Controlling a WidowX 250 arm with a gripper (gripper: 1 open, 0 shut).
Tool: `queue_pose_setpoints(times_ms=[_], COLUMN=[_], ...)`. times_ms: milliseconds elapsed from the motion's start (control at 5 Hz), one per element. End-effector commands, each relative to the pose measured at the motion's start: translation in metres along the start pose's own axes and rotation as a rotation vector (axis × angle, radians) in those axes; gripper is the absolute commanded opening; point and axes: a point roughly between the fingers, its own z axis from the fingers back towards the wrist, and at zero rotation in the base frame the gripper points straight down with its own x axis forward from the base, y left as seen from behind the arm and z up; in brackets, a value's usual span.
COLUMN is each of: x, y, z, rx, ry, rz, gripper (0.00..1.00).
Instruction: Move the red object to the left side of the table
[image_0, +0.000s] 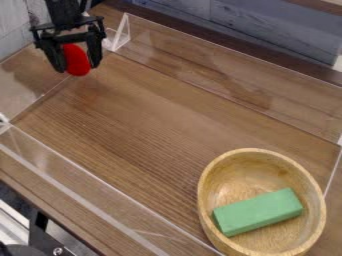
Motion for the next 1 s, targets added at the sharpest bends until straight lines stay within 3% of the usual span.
queue_pose_setpoints(times_ms=[0, 200, 600, 800], x=[0.002, 0.007, 0.005, 0.006], y=[-0.014, -0.017, -0.001, 0.006], z=[0.021, 0.007, 0.007, -0.003], rx=[0.035, 0.062, 0.096, 0.108], ry=[-0.081, -0.067, -0.042, -0.030], rz=[-0.076, -0.128, -0.162, -0.168], gripper=[0.00, 0.00, 0.00, 0.00])
